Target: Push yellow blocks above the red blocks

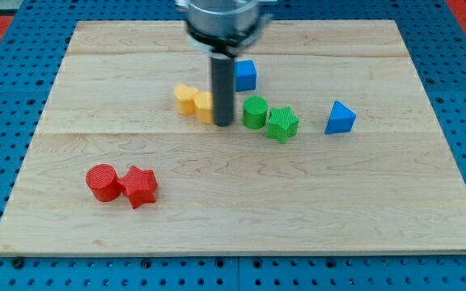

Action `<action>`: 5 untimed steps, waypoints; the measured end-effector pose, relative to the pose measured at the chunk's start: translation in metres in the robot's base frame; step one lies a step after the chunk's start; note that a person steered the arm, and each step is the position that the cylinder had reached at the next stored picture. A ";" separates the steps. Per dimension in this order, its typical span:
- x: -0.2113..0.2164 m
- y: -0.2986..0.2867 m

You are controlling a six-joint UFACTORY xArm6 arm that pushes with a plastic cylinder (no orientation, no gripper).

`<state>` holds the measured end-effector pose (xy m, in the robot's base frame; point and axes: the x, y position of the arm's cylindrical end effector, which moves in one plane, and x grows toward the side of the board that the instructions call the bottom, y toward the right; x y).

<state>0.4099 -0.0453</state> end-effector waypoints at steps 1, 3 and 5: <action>-0.025 -0.053; -0.008 -0.027; -0.060 -0.019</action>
